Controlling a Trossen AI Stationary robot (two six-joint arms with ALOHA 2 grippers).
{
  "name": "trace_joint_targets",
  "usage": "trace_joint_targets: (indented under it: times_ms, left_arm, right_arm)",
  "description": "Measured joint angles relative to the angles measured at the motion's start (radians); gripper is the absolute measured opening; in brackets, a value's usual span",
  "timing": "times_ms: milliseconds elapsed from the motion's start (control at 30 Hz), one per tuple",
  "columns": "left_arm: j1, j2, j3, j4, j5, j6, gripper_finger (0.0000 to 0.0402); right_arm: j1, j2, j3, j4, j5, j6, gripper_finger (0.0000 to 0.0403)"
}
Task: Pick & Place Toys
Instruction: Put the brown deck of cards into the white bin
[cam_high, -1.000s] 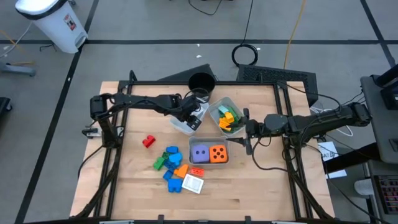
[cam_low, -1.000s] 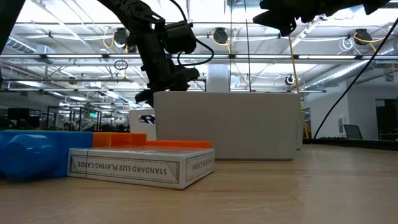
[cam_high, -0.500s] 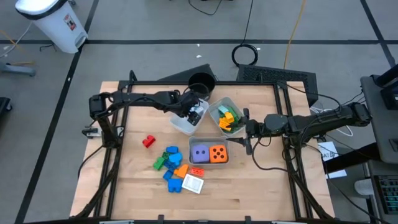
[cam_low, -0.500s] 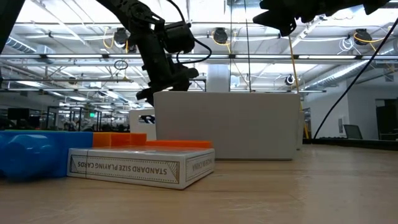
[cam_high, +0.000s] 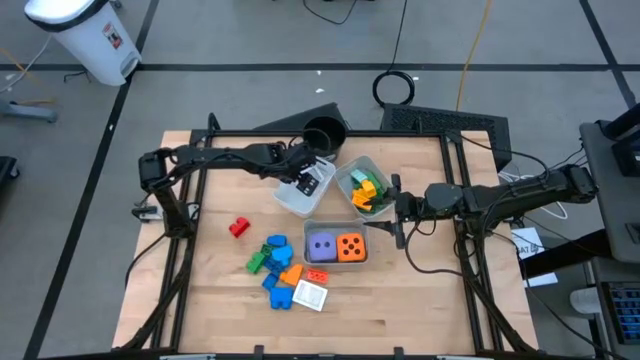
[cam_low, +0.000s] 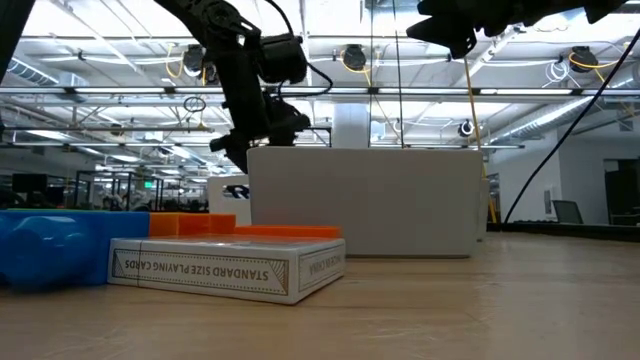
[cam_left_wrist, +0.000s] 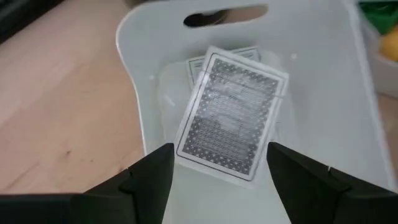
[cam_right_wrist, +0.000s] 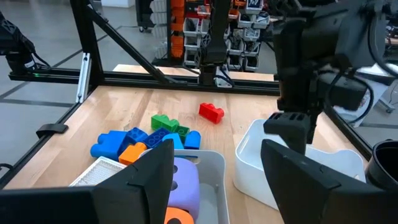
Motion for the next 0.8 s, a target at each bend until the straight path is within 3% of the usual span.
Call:
trace_joint_targets:
  times_ms: [200,400,633,800]
  left_arm:
    - [-0.072,-0.121,0.0,-0.011,0.033,0.016,0.0264]
    - [-0.267,-0.208,0.0,0.072,0.024,0.059,0.0264]
    - [-0.532,-0.171,0.0,0.182,0.024,0.085,0.0264]
    - [-0.656,-0.098,0.0,0.207,0.025,0.083,0.0264]
  right_arm:
    - [0.0,0.0,-0.014,0.023,0.0,-0.012,0.0215]
    - [-0.001,0.001,-0.03,0.052,0.0,-0.027,0.0215]
    - [-0.002,0.0,-0.031,0.058,0.0,-0.023,0.0215]
    - [-0.002,0.0,-0.031,0.061,0.0,-0.019,0.0215]
